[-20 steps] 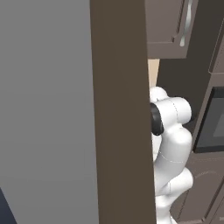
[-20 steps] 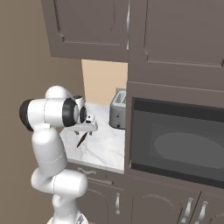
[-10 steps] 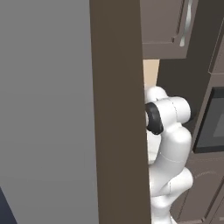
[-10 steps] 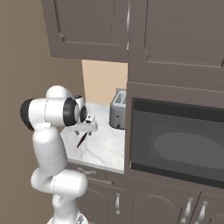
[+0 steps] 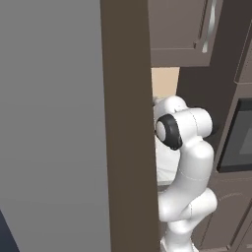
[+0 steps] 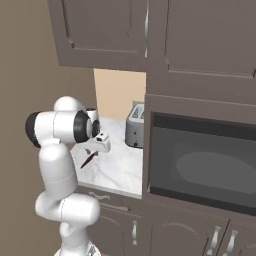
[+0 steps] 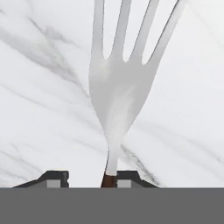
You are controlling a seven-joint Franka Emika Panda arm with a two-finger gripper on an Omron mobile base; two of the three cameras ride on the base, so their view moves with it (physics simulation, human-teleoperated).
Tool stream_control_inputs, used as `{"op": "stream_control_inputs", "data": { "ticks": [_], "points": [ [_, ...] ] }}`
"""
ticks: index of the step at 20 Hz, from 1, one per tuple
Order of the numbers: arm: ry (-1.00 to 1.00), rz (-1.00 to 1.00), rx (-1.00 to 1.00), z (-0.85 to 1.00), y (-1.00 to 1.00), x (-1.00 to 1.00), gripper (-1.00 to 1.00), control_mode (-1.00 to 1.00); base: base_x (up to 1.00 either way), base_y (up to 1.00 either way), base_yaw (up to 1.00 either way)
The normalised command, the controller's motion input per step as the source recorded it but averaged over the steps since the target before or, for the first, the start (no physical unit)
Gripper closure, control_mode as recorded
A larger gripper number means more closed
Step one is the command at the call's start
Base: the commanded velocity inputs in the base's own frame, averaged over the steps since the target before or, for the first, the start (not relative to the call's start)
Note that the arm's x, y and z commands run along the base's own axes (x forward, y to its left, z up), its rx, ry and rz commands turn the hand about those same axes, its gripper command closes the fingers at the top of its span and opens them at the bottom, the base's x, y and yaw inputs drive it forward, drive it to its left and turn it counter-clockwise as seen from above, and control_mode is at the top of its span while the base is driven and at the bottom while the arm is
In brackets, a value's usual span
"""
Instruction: Take the fork and place it on the left side of the plate. Then take the spoon and place it on the right side of the plate. Make sure they're directly next to the plate.
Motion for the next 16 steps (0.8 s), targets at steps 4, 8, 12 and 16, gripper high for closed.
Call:
{"op": "stream_control_inputs", "data": {
  "ticks": [4, 8, 12, 16],
  "points": [
    [0.04, -0.36, -0.01, -1.00, -0.70, 0.00, 1.00, -1.00, 0.00, 0.00, 0.00],
    [0.01, -0.36, -0.03, -0.97, -0.68, 0.00, 1.00, -1.00, 0.00, 0.00, 0.00],
    [0.00, -0.35, -0.04, -0.71, -0.69, -0.02, 1.00, -1.00, 0.00, 0.00, 0.00],
    [-0.03, -0.34, -0.01, -0.49, -0.83, -0.11, 1.00, -1.00, 0.00, 0.00, 0.00]
  ]
}}
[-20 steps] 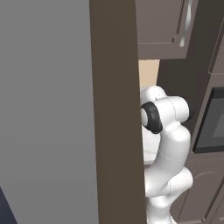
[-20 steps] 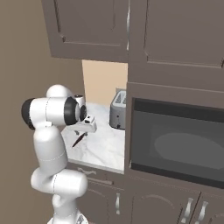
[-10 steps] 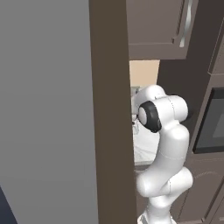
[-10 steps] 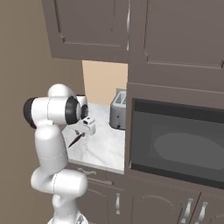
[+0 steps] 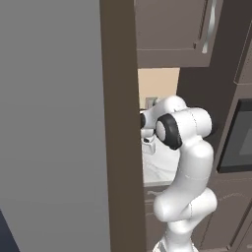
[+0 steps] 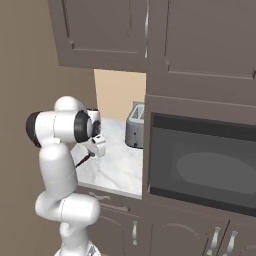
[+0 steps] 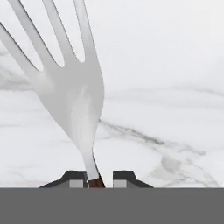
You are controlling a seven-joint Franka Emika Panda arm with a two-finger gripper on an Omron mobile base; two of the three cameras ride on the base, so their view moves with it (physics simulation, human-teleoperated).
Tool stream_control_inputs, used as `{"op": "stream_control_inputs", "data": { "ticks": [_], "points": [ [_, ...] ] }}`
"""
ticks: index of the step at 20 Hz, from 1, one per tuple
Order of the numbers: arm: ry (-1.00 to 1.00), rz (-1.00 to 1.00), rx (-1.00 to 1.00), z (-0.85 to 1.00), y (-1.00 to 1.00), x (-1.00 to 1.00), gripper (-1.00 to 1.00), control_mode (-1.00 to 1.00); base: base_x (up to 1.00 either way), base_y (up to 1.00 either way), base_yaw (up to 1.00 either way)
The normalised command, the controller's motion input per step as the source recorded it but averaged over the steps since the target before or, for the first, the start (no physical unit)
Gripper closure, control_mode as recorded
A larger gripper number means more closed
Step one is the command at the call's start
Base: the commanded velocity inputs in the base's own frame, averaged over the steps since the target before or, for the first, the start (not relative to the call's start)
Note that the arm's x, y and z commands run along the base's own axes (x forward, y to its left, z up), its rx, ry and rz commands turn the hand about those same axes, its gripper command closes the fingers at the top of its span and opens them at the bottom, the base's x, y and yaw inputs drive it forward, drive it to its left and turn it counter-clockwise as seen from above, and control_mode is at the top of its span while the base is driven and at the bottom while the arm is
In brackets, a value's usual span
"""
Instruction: Take the fork and place it on the left side of the plate. Then take the spoon and place it on the right side of the plate. Make sure they're directly next to the plate.
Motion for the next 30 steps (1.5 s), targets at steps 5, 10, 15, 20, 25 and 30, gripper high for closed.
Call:
{"op": "stream_control_inputs", "data": {
  "ticks": [5, 10, 15, 20, 25, 30],
  "points": [
    [-0.11, -0.28, 0.00, -0.11, -0.91, -0.24, 1.00, -1.00, 0.00, 0.00, 0.00],
    [-0.13, -0.18, 0.00, 0.11, -0.80, -0.37, 1.00, -1.00, 0.00, 0.00, 0.00],
    [-0.01, -0.03, 0.02, 0.57, -0.44, -0.52, 1.00, -1.00, 0.00, 0.00, 0.00],
    [0.00, 0.00, 0.00, 0.94, -0.14, -0.66, 1.00, -1.00, 0.00, 0.00, 0.00],
    [-0.01, 0.13, 0.00, 0.94, 0.00, -0.94, 1.00, -1.00, 0.00, 0.00, 0.00],
    [-0.31, 0.17, 0.00, 0.88, 0.00, -1.00, 1.00, -1.00, 0.00, 0.00, 0.00]
  ]
}}
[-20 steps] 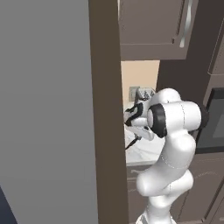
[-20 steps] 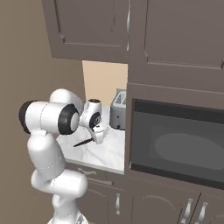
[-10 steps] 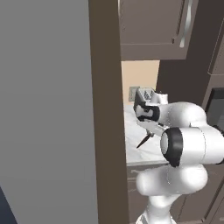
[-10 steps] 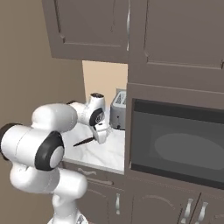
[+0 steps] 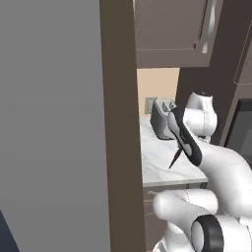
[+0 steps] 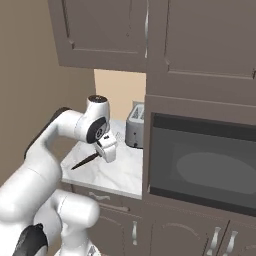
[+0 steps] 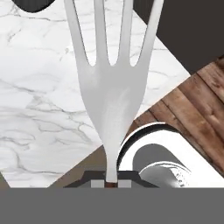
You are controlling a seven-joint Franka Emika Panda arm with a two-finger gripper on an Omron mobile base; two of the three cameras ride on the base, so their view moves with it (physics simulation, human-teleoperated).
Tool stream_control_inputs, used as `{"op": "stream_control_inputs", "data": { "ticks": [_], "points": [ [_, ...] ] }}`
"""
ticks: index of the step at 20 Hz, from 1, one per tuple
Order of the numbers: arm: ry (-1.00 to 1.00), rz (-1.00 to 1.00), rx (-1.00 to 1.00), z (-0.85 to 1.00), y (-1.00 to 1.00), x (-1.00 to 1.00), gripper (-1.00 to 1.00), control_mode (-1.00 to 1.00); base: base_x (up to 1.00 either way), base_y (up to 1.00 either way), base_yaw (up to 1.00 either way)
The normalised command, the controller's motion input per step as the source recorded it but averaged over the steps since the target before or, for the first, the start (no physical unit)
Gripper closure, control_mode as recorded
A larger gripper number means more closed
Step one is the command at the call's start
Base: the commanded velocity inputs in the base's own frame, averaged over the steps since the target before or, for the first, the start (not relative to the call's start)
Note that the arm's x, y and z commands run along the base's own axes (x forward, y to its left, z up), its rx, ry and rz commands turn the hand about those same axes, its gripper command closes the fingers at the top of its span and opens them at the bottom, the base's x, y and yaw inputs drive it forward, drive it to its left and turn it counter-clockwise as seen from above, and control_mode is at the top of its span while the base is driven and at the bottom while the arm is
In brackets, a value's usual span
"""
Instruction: Take the fork and place it on the left side of the plate. Then take the spoon and place it on the right side of the plate. Make sure they're directly next to the plate.
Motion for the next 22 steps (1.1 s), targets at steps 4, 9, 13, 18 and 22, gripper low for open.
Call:
{"op": "stream_control_inputs", "data": {
  "ticks": [4, 9, 13, 18, 22],
  "points": [
    [-0.41, 0.18, 0.00, 0.96, 0.00, -1.00, 1.00, -1.00, 0.00, 0.00, 0.00],
    [-0.43, 0.12, 0.00, 0.59, 0.00, -0.88, 1.00, -1.00, 0.00, 0.00, 0.00],
    [-0.29, 0.11, -0.05, 0.05, 0.00, -0.54, 1.00, -1.00, 0.00, 0.00, 0.00],
    [-0.02, 0.07, -0.07, 0.00, 0.00, -0.27, 1.00, -1.00, 0.00, 0.00, 0.00],
    [0.00, 0.03, -0.06, 0.00, 0.00, -0.18, 1.00, -1.00, 0.00, 0.00, 0.00]
  ]
}}
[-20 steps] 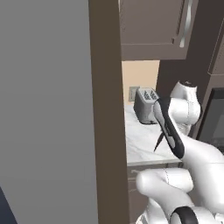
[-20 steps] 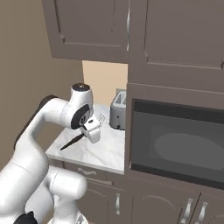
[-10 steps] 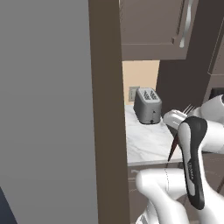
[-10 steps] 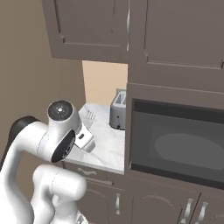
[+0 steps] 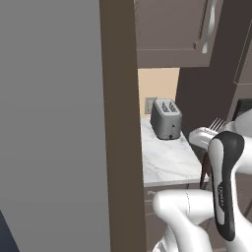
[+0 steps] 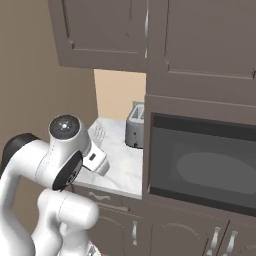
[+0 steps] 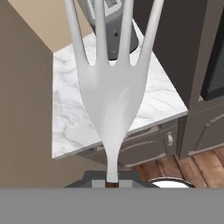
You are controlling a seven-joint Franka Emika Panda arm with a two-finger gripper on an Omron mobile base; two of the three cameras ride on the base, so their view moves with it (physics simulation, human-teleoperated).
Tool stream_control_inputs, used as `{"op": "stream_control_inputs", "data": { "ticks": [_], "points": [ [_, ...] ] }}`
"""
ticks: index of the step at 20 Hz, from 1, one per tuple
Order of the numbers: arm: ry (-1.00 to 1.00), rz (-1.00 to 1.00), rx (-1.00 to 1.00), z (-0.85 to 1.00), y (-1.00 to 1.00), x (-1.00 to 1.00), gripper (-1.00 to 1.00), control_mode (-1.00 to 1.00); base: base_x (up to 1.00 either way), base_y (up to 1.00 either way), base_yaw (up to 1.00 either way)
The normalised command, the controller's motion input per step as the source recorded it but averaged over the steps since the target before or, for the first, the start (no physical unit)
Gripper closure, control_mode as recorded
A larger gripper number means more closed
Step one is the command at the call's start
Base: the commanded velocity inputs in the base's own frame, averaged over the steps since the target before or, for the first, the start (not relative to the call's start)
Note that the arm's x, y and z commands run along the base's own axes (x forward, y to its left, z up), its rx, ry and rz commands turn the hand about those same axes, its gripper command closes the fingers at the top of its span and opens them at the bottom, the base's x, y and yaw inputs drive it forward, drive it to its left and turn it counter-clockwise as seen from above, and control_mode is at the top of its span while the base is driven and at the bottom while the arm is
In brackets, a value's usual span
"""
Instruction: Take the fork and place it on the left side of the plate. Then take the spoon and place it on the right side of the plate. Make sure they're directly next to the plate.
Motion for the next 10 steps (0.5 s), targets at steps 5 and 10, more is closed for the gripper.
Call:
{"op": "stream_control_inputs", "data": {
  "ticks": [5, 10],
  "points": [
    [0.01, 0.01, -0.09, 0.00, 0.01, -0.14, 1.00, -1.00, 0.00, 0.00, 0.00],
    [0.00, 0.00, -0.02, 0.00, 0.01, -0.03, 1.00, 1.00, -0.28, 0.04, 0.00]
  ]
}}
